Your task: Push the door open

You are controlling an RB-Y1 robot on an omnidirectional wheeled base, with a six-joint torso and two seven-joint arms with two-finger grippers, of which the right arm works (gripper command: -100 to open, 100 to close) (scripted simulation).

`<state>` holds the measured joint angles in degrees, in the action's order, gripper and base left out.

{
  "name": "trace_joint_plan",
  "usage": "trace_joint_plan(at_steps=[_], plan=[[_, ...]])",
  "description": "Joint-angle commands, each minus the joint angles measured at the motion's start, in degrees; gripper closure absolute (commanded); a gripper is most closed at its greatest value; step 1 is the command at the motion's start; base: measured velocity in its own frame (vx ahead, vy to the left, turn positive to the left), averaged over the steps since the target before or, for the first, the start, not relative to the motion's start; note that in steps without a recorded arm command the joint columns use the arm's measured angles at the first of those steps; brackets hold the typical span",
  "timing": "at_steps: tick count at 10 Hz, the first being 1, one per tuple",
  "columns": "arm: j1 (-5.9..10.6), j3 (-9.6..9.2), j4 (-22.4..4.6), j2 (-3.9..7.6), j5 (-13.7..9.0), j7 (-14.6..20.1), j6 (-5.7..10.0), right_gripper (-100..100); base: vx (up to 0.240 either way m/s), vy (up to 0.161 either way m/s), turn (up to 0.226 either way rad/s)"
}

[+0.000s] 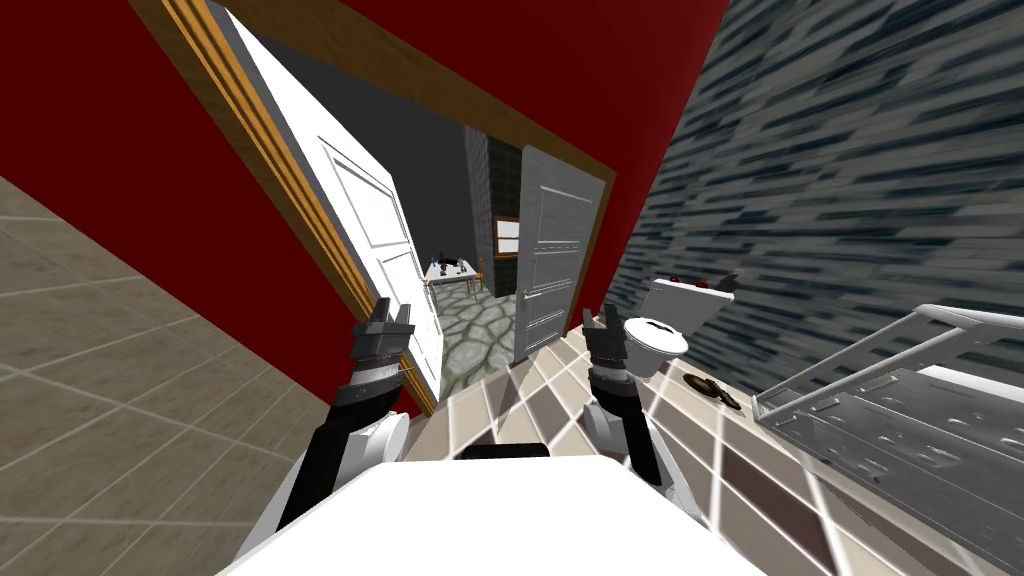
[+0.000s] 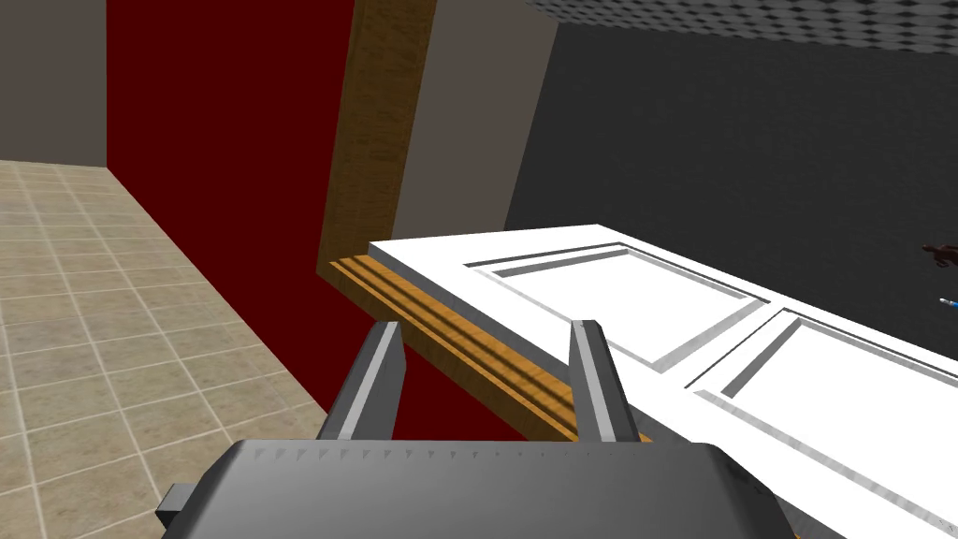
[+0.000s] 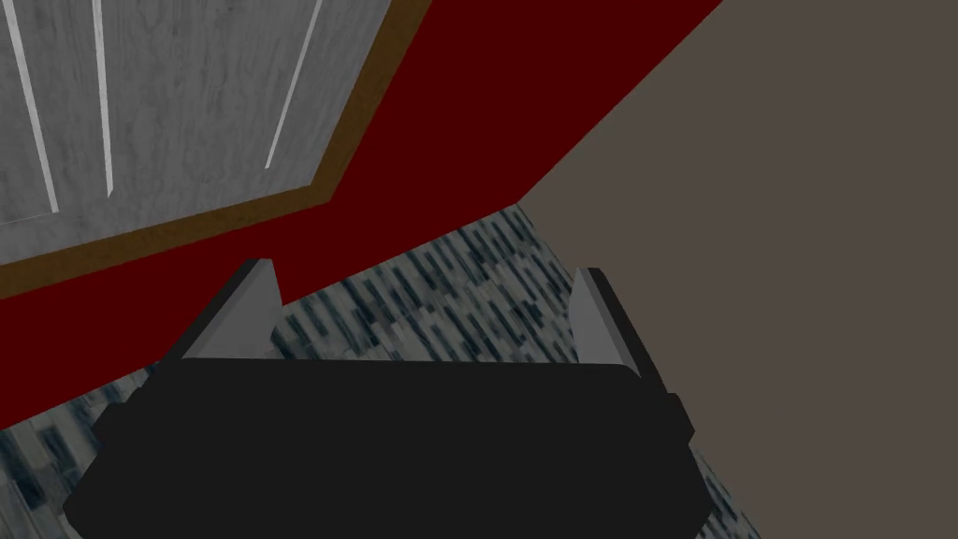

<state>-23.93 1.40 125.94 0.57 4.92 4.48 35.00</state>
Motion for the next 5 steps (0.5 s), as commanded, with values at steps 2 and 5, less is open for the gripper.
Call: trace_joint_plan(at_steps=[2,5], plan=[[2.01,-0.02,-3.5,0.79,0.5,1.4,-0.29,-100,0.053,-0.041,0.033],[5.03,-0.42,-8.0,1.72,1.5,3.2,-0.45,-100,0.041,-0.032,0.027]])
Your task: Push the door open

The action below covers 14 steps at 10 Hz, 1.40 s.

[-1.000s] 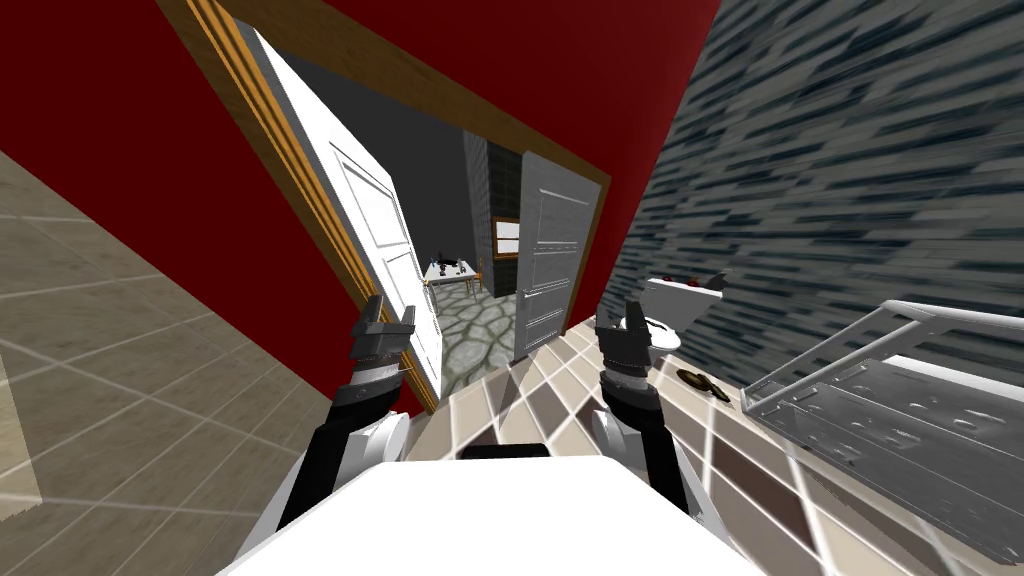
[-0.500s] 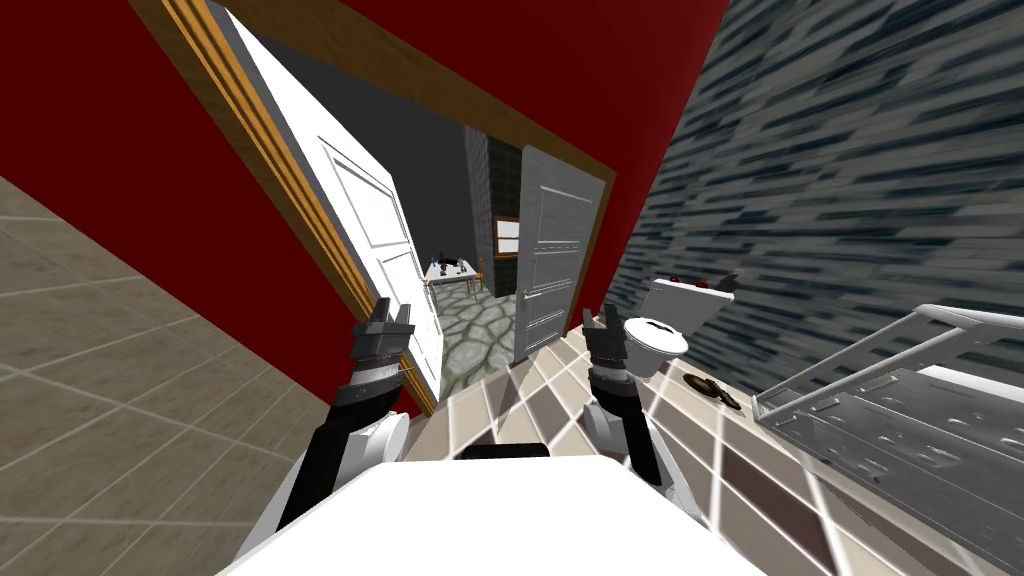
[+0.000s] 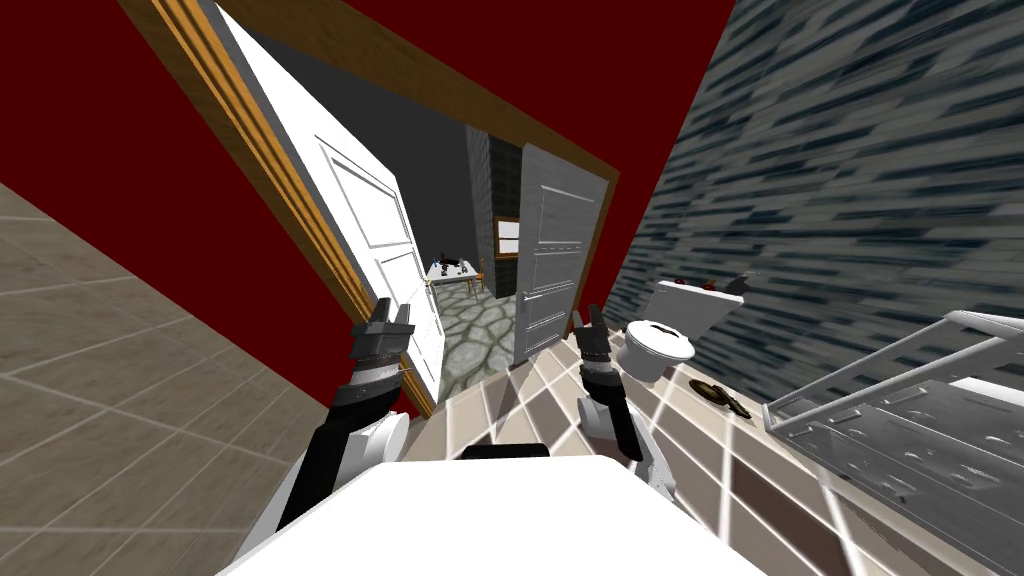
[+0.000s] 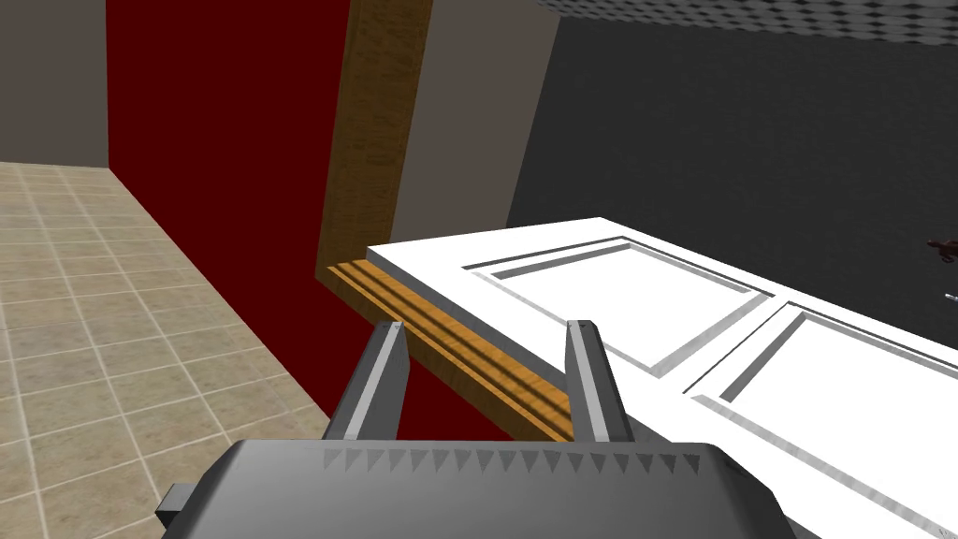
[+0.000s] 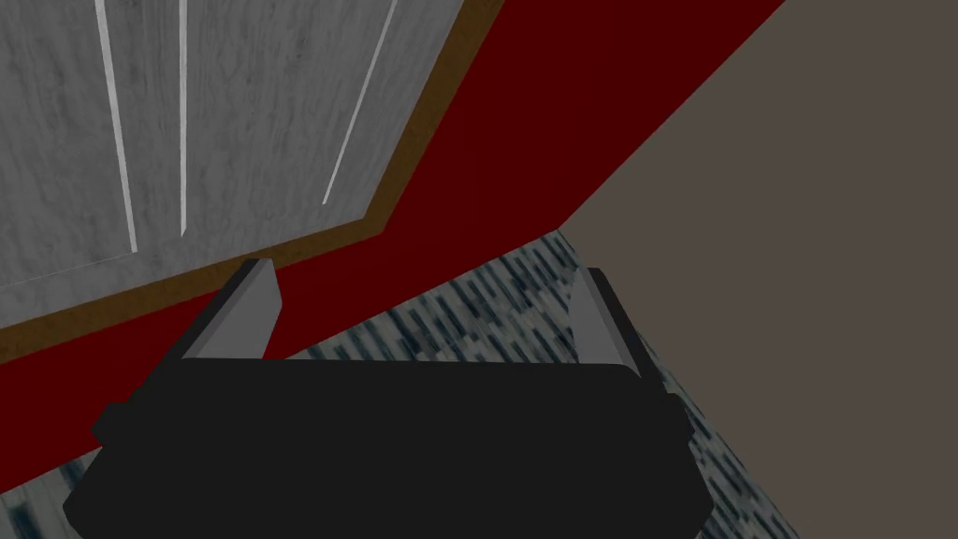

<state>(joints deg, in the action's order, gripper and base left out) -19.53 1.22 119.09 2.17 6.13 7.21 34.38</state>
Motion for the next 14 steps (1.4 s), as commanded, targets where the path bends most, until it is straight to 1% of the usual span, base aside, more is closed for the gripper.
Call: trace_joint_plan(at_steps=[1,2,3,4,5,6,7,8,9,10,11,12,13,14], plan=[[0.62,-0.23,-2.1,0.13,0.3,0.5,0.17,-100,0.037,-0.035,0.018],[2.32,-0.45,-4.2,0.63,0.9,1.5,0.08,-100,0.051,-0.034,0.032],[2.32,-0.45,-5.2,0.63,0.9,1.5,0.08,-100,0.042,-0.033,0.022],[4.04,-0.68,-7.0,1.14,1.5,2.6,-0.01,-100,0.043,-0.048,0.031],[4.04,-0.68,-8.3,1.14,1.5,2.6,-0.01,-100,0.040,-0.037,0.024],[5.91,-0.92,-10.1,1.68,2.1,3.7,-0.11,-100,0.044,-0.041,0.039],[5.91,-0.92,-11.6,1.68,2.1,3.7,-0.11,-100,0.044,-0.032,0.023],[7.79,-1.17,-13.7,2.21,2.7,4.9,-0.21,-100,0.051,-0.033,0.032],[7.79,-1.17,-15.0,2.21,2.7,4.9,-0.21,-100,0.049,-0.041,0.024],[9.76,-1.42,-17.1,2.76,3.4,6.1,-0.31,-100,0.045,-0.055,0.042],[9.76,-1.42,-18.4,2.76,3.4,6.1,-0.31,-100,0.041,-0.048,0.023],[11.75,-1.68,-20.4,3.31,4.0,7.3,-0.42,-100,0.066,-0.052,0.036],[11.75,-1.68,-21.9,3.31,4.0,7.3,-0.42,-100,0.049,-0.040,0.031],[13.77,-1.95,-23.9,3.86,4.7,8.6,-0.52,-100,0.050,-0.048,0.035]])
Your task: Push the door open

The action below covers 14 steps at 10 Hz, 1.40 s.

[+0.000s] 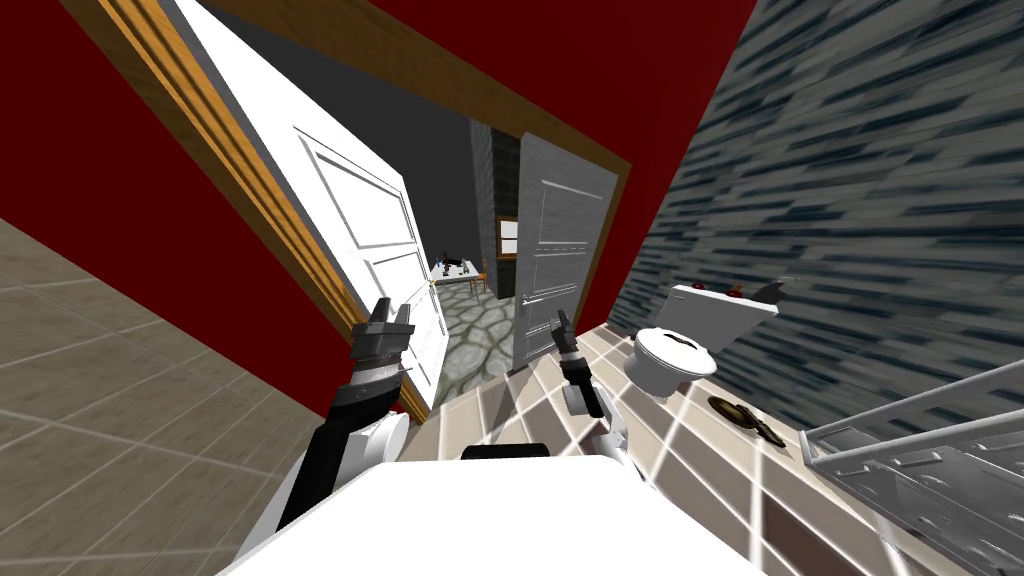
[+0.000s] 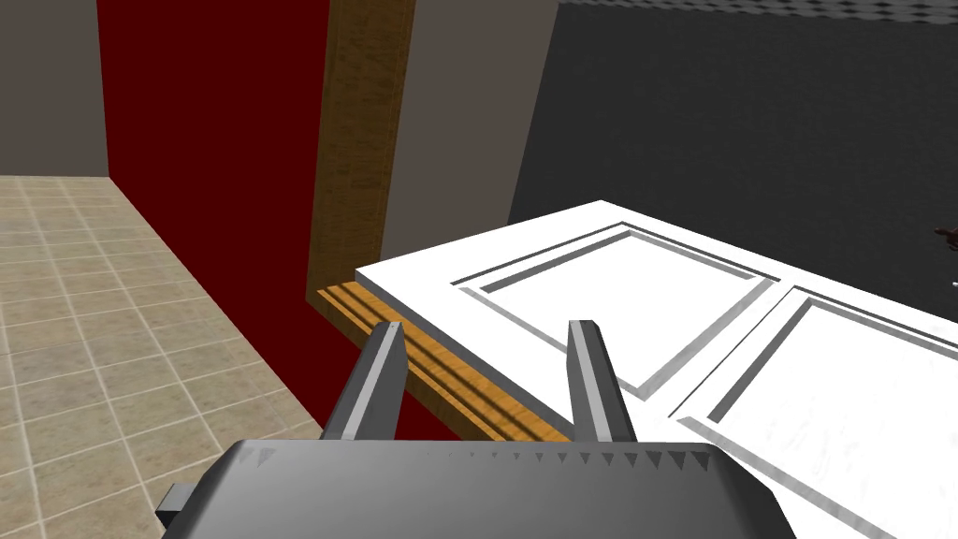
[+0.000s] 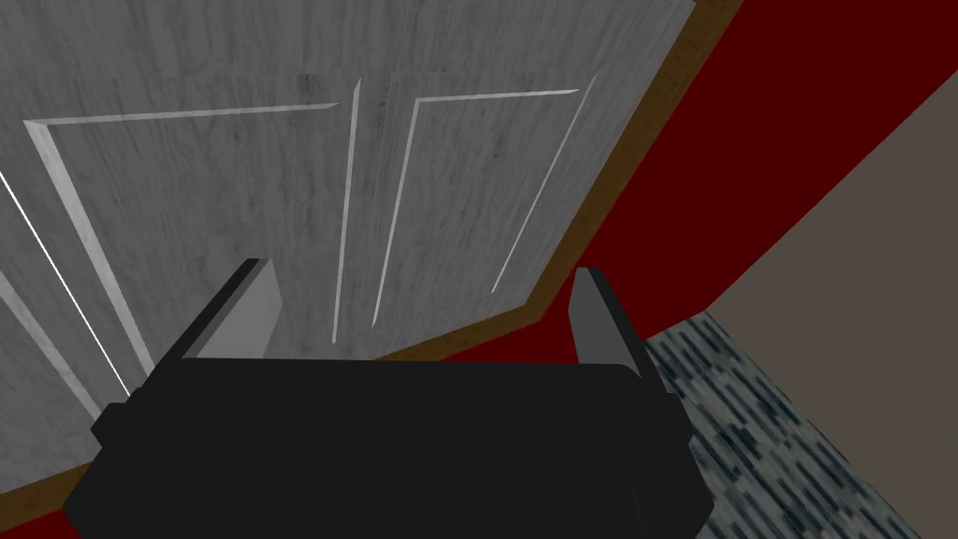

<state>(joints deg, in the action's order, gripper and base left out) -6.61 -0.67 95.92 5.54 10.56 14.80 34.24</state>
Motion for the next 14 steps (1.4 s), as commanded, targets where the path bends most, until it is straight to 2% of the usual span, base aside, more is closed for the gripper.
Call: trace_joint_plan(at_steps=[1,2,3,4,5,6,7,8,9,10,11,13,14], plan=[[0.85,-0.06,-2.3,0.49,0.3,1.0,-0.38,-100,0.041,-0.039,0.029],[2.91,-0.33,-4.4,1.05,0.9,2.2,-0.49,-100,0.050,-0.042,0.035],[2.91,-0.33,-5.8,1.05,0.9,2.2,-0.49,-100,0.046,-0.044,0.032],[4.96,-0.60,-7.9,1.60,1.6,3.5,-0.59,-100,0.050,-0.059,0.038],[4.96,-0.60,-9.4,1.60,1.6,3.5,-0.59,-100,0.040,-0.045,0.031],[7.01,-0.86,-11.2,2.14,2.3,4.8,-0.70,-100,0.045,-0.051,0.031],[7.01,-0.86,-12.9,2.14,2.3,4.8,-0.70,-100,0.041,-0.044,0.027],[9.07,-1.13,-14.5,2.68,3.0,6.0,-0.81,-100,0.045,-0.057,0.042],[9.07,-1.13,-16.1,2.68,3.0,6.0,-0.81,-100,0.040,-0.046,0.031],[9.07,-1.13,-16.4,2.68,3.0,6.0,-0.81,-100,0.021,-0.013,0.000],[11.07,-1.39,-18.4,3.20,3.7,7.2,-0.91,-100,0.027,-0.031,0.038],[11.07,-1.39,-19.9,3.20,3.7,7.2,-0.91,-100,0.028,-0.029,0.013],[13.06,-1.65,-22.0,3.72,4.3,8.5,-1.01,-100,0.039,-0.028,0.032]])
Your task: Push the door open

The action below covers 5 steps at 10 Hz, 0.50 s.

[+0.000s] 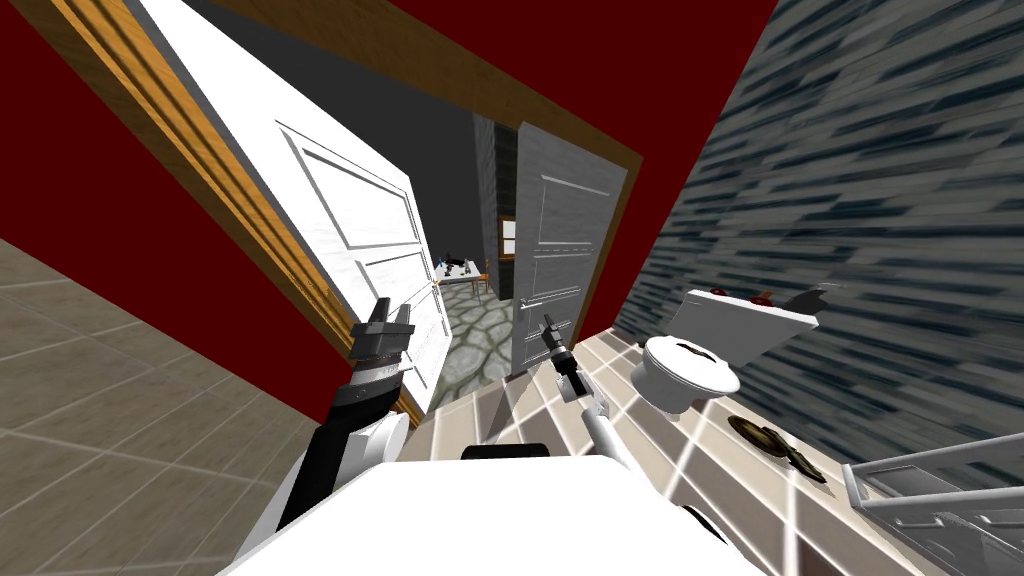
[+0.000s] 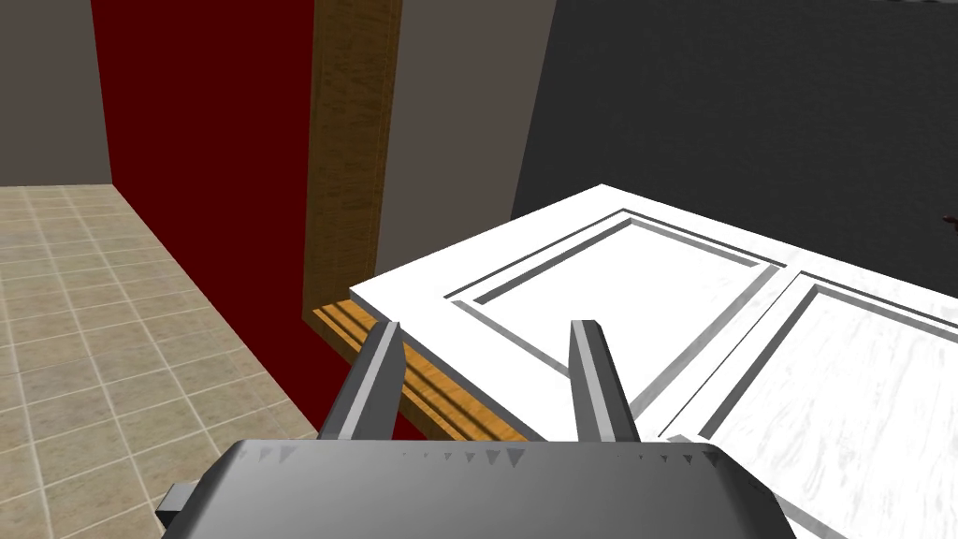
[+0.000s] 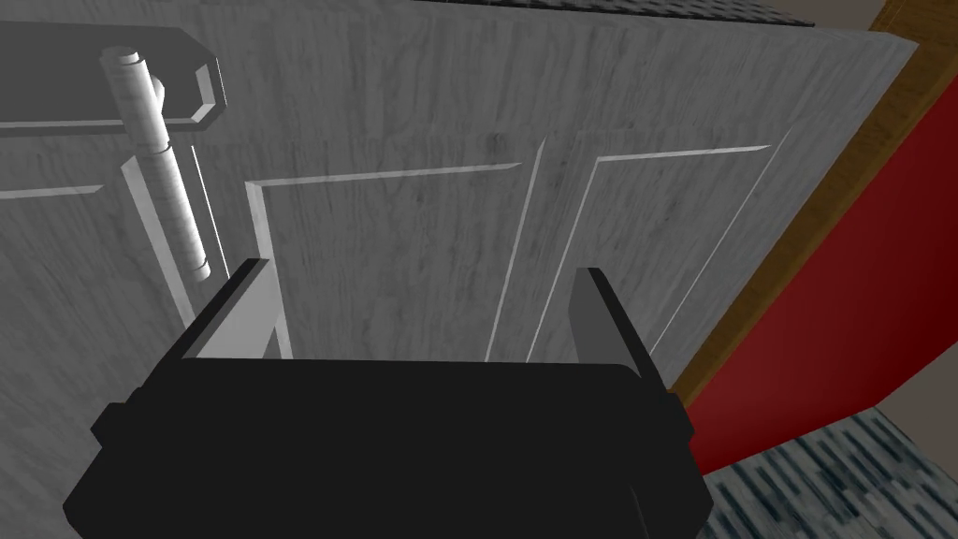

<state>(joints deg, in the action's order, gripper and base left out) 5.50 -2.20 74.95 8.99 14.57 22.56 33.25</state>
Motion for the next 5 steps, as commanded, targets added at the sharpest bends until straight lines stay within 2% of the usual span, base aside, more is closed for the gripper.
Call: trace_joint_plan(at_steps=[1,2,3,4,5], plan=[[0.95,-0.11,-2.5,0.26,0.3,0.7,-0.03,-100,0.041,-0.035,0.030],[2.88,-0.36,-3.9,0.76,0.9,1.9,-0.12,-100,0.054,-0.054,0.039],[2.88,-0.36,-5.7,0.76,0.9,1.9,-0.12,-100,0.039,-0.048,0.028],[4.76,-0.61,-7.6,1.24,1.6,3.0,-0.22,-100,0.040,-0.051,0.033],[4.76,-0.61,-9.2,1.24,1.6,3.0,-0.22,-100,0.042,-0.041,0.025]])
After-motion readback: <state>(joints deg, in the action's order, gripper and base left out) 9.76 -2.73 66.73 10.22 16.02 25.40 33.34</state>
